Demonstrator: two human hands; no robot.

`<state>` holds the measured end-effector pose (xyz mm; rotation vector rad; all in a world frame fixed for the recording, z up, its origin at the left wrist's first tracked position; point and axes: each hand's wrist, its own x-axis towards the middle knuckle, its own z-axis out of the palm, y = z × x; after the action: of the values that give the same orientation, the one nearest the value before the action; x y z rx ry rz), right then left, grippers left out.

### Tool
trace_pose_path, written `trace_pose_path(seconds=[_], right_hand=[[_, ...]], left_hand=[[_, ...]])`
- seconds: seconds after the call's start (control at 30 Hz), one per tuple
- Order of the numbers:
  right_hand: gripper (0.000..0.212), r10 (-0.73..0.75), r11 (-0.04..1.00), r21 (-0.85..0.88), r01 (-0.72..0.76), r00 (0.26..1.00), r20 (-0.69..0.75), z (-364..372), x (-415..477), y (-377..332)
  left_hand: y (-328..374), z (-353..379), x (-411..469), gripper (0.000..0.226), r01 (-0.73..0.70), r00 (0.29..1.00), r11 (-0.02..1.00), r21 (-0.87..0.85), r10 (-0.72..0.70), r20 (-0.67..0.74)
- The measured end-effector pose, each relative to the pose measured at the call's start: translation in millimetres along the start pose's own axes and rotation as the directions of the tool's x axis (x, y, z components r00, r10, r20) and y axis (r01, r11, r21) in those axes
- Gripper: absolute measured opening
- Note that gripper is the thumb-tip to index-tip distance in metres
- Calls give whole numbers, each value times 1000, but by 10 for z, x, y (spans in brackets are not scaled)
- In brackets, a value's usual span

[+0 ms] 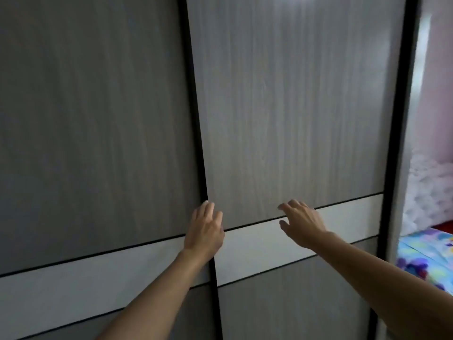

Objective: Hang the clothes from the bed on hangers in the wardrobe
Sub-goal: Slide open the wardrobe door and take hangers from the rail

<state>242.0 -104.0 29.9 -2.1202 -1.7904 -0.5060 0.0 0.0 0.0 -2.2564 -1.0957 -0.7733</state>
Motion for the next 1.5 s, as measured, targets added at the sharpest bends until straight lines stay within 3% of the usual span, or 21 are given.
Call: trace_pose_path(seconds=[0.1, 0.23, 0.4, 0.5, 0.67, 1.07, 1.5], right_hand=[[43, -32, 999, 33, 37, 990, -137, 245, 321, 75], [51, -198, 980, -71, 185, 924, -328, 650, 690, 166], [55, -312, 943, -52, 329, 818, -483, 1114, 1070, 118], [61, -321, 920, 17, 392, 775, -544, 1454, 1188, 51], [51, -310, 874, 70, 482, 661, -683, 1717, 1217, -88], [51, -401, 817, 22, 576, 596, -696, 1686, 1188, -579], [57, -401, 882, -26, 470, 720, -567, 1608, 865, -2105]], left_hand=[[10, 280, 232, 34, -67, 997, 996, 63, 70, -45], [-161, 666, 162, 40, -174, 979, 956, 237, 193, -61], [-403, 786, -36, 26, -256, 960, 903, 345, 280, -21], [-487, 793, -185, 27, -297, 951, 874, 385, 307, 38], [-493, 657, -221, 38, -306, 951, 852, 425, 297, 89], [-930, 398, -537, 49, -280, 960, 827, 487, 226, 167], [-2228, 63, -1294, 54, -266, 964, 862, 432, 230, 133]])
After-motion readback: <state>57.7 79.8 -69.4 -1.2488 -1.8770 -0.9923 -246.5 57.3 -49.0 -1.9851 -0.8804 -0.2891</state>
